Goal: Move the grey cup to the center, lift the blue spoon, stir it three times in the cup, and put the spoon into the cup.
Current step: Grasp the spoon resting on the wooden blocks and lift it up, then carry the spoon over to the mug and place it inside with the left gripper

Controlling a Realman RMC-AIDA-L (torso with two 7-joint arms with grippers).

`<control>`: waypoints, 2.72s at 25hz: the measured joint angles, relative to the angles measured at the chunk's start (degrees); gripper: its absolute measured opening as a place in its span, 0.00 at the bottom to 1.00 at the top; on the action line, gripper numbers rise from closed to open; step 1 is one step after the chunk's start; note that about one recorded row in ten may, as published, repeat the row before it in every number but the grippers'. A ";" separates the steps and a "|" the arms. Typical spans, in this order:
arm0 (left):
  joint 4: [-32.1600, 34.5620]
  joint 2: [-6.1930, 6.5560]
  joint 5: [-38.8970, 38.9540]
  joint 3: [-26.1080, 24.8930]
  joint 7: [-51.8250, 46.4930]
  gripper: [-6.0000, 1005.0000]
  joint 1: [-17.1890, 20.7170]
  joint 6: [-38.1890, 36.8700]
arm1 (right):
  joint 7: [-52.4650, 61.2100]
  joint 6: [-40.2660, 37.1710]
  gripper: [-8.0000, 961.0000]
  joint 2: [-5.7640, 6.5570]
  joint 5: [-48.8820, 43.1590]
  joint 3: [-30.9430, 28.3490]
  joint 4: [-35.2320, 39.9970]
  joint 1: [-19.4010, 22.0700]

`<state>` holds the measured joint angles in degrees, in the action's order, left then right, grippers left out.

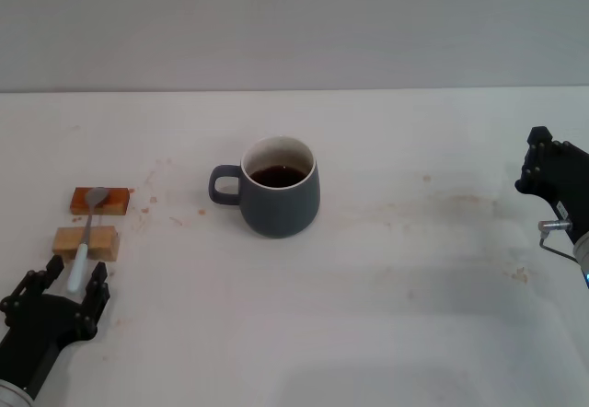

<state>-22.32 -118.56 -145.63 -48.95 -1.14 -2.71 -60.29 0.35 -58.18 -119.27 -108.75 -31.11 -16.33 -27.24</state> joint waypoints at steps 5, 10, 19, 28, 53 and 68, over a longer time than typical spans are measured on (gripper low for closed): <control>-0.70 0.07 0.08 0.27 0.06 0.56 0.25 -0.22 | 0.00 0.00 0.01 0.00 -0.18 0.00 0.07 -0.04; -0.70 0.10 0.08 0.35 0.24 0.56 0.10 -0.01 | 0.00 0.00 0.01 0.00 -0.22 0.00 0.06 -0.13; -0.86 0.18 0.08 0.41 -0.07 0.53 -0.01 -0.23 | 0.00 0.00 0.01 0.00 -0.18 0.00 0.22 -0.01; -1.01 0.19 0.01 0.21 0.31 0.36 -0.02 0.23 | 0.00 -0.04 0.01 0.05 -0.10 0.00 0.34 -0.02; -16.08 6.38 -4.00 -1.31 0.70 0.18 1.31 7.33 | -0.01 -0.53 0.01 0.09 -0.20 0.00 0.33 0.18; -54.39 11.34 -18.71 -14.29 5.49 0.18 9.17 41.43 | -0.03 -2.95 0.01 0.09 0.01 -0.67 0.79 2.36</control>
<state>-76.71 -107.22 -164.34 -63.24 4.34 6.46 -18.86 0.32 -61.13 -119.18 -108.73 -31.78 -15.53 -24.89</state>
